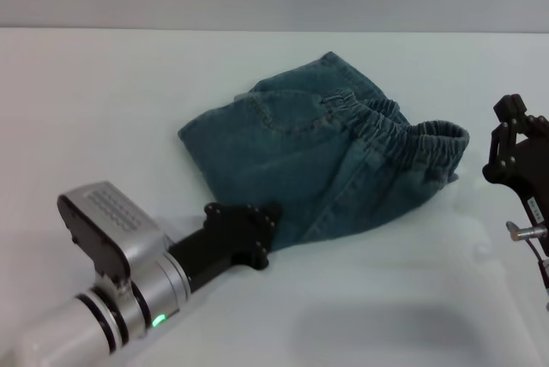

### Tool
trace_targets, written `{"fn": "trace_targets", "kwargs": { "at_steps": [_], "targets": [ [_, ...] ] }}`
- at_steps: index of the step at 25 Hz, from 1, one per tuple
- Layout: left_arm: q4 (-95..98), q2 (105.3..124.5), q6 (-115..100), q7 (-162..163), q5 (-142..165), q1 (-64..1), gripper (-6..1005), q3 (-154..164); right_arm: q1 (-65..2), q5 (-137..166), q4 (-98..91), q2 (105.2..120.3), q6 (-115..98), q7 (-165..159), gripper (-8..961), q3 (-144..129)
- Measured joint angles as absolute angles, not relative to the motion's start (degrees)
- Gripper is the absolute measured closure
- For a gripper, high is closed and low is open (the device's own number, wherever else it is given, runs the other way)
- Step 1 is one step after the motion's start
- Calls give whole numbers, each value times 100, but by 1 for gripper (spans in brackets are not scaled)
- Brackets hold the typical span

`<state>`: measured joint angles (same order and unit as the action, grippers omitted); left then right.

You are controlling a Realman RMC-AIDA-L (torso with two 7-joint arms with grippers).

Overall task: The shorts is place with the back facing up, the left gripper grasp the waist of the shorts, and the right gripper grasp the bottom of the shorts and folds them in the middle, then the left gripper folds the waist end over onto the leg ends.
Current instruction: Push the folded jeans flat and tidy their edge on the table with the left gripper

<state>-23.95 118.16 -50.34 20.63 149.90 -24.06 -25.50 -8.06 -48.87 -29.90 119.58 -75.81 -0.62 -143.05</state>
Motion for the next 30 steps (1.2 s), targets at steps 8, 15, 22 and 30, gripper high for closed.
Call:
{"fn": "trace_targets", "kwargs": {
  "at_steps": [8, 15, 22, 30],
  "targets": [
    [-1952, 11816, -4890, 2192, 14989, -2752, 951, -2847, -744, -4884, -3124, 11970, -7585, -62, 912, -14322],
    [-1667, 11806, -4640, 2264, 15018, -3049, 939, -3330, -736, -4887, -3223, 11971, -7561, -62, 911, -14442],
    [-1820, 11797, -5352, 2180, 15015, -2782, 926, -3384, -719, -4886, -3226, 11971, -7547, -62, 909, -14471],
    [-2485, 11814, -5471, 2173, 15037, -2148, 912, -3309, -786, -4889, -3199, 11965, -7504, -61, 908, -14540]
  ]
}}
